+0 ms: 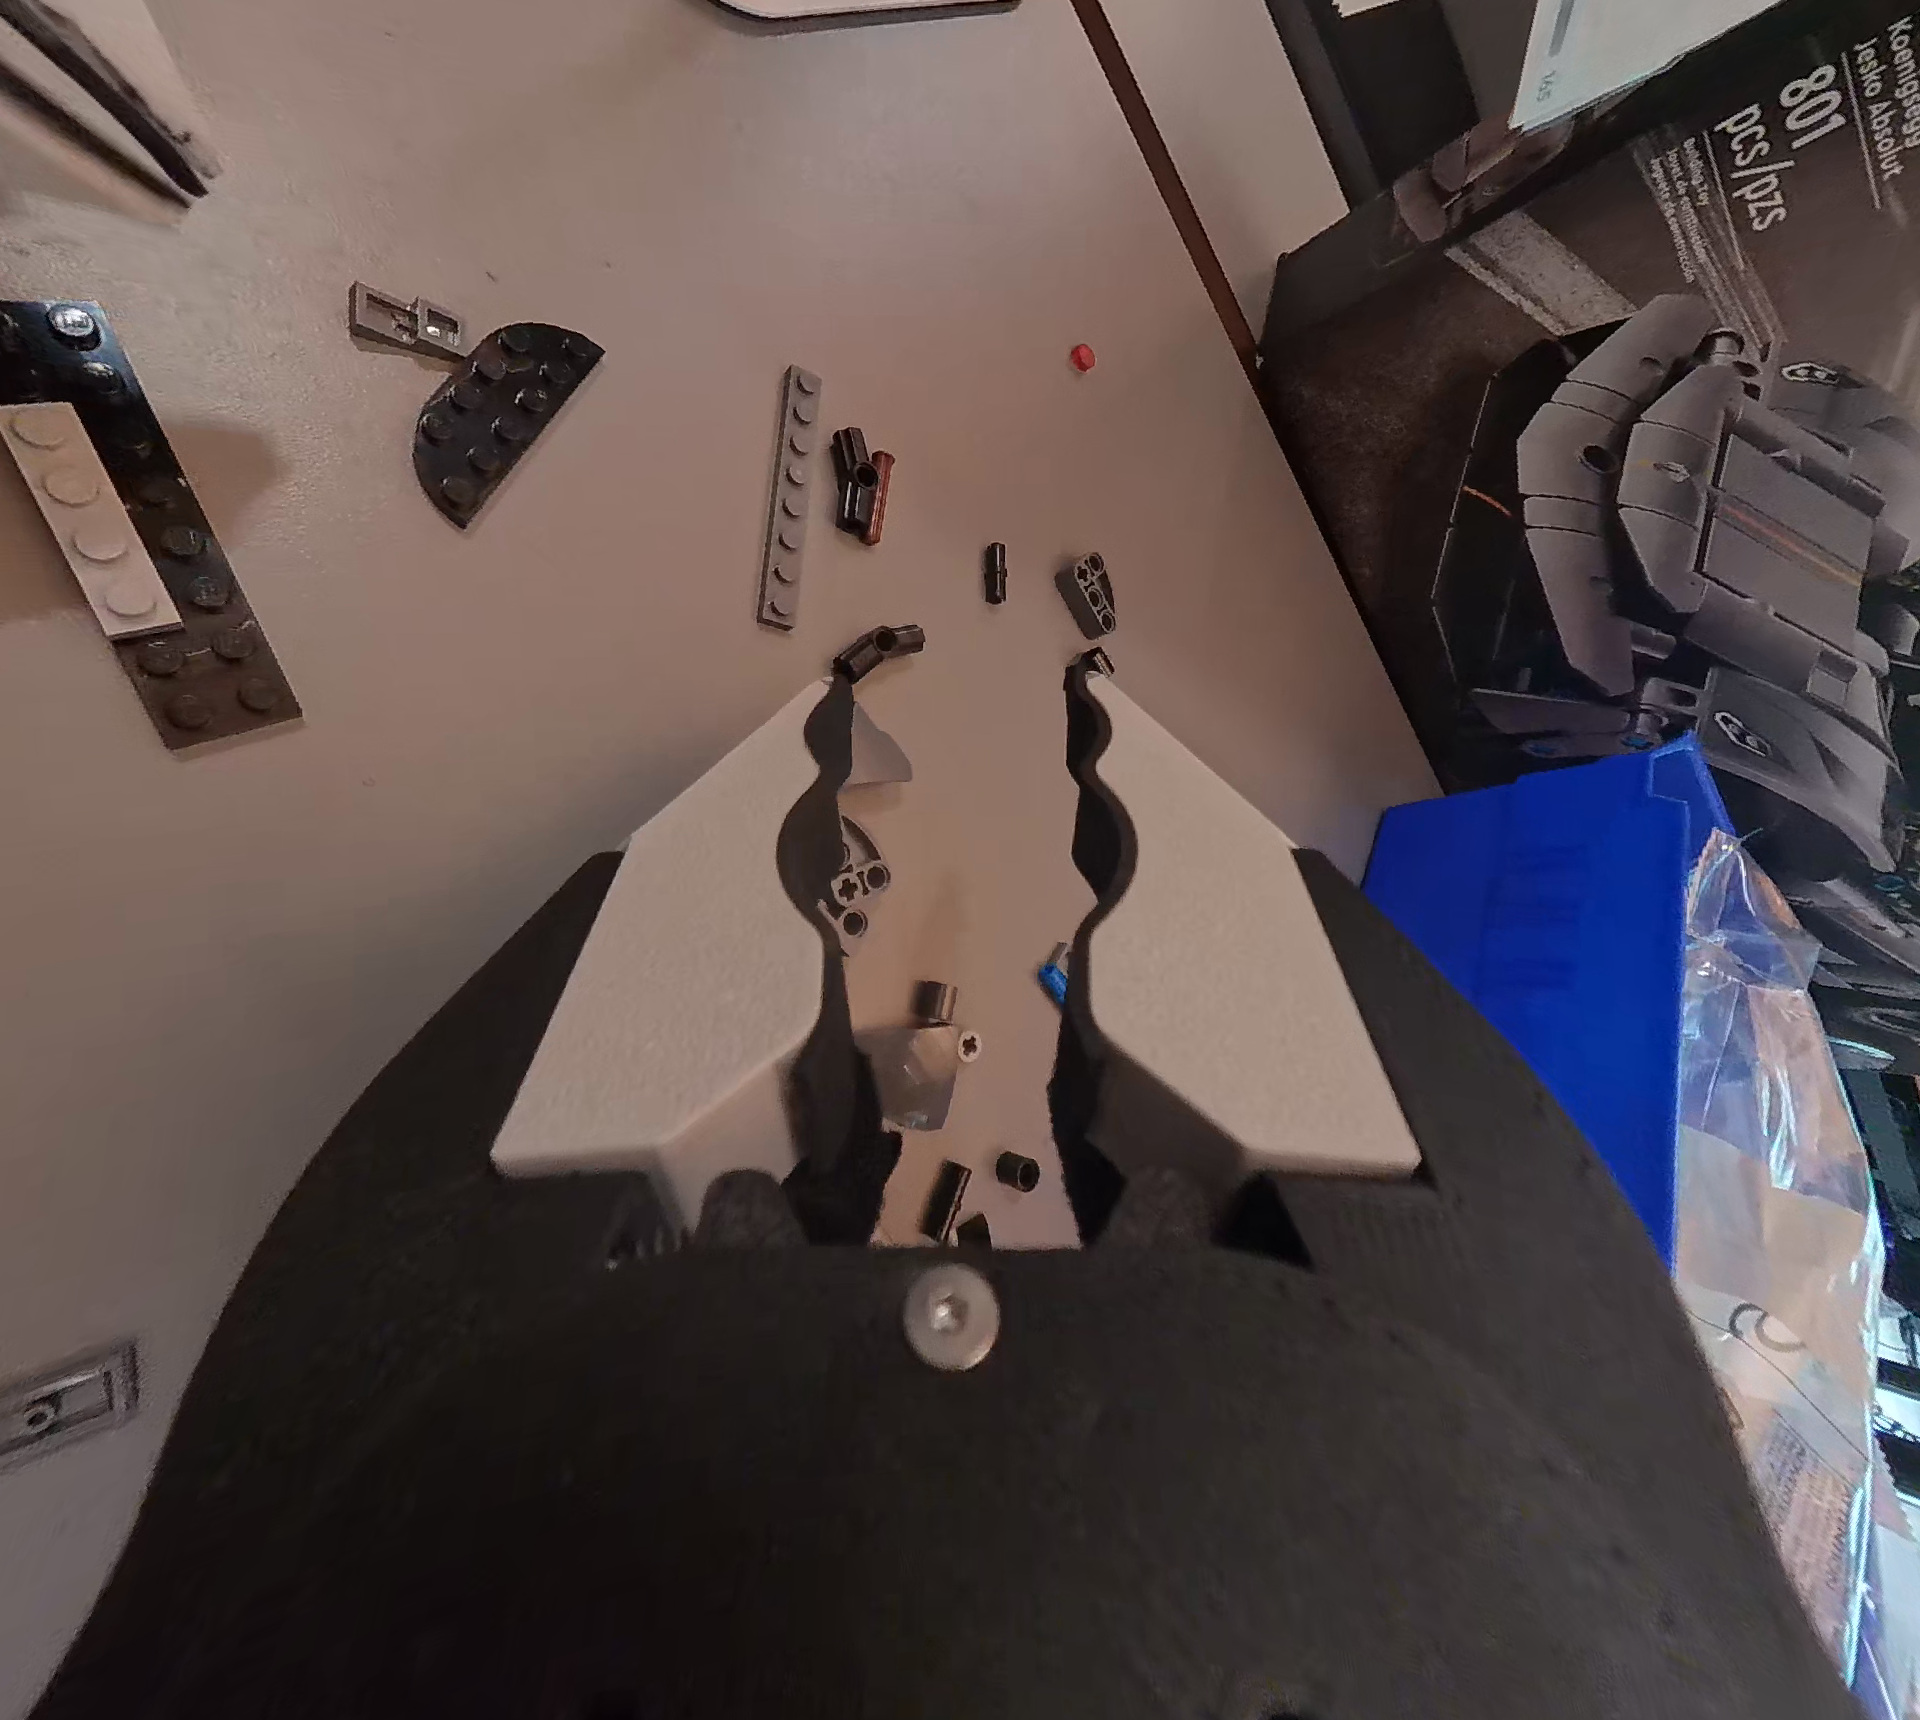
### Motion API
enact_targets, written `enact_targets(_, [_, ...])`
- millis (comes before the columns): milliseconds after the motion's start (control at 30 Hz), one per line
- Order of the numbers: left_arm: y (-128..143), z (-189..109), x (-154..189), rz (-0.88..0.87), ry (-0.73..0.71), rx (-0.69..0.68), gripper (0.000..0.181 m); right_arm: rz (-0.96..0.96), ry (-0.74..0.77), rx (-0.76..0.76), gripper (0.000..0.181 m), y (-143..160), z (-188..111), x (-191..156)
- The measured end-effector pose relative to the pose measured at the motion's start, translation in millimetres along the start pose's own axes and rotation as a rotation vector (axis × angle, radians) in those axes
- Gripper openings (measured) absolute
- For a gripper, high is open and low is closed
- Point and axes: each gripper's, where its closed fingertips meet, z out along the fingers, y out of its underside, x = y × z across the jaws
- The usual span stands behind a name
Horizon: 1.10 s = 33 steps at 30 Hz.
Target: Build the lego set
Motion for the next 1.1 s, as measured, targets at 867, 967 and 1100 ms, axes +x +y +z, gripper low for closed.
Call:
enact_targets(867, [13.8, -18.6, -50.5, -0.224, -0.13, 0.017, 0.047, 0.35, 0.247, 0.097, 0.052, 28.2, -44.7, 96.8])
enact_targets(967, [14.3, -18.5, -50.5, -0.224, -0.129, 0.012, 0.047, 0.399, 0.224, 0.104, 0.05, 34.9, -45.9, 99.8])
enact_targets(1100, [16.9, -19.2, -52.3, -0.237, -0.129, 0.008, 0.048, 0.355, 0.218, 0.099, 0.049, 28.0, -42.5, 93.0])
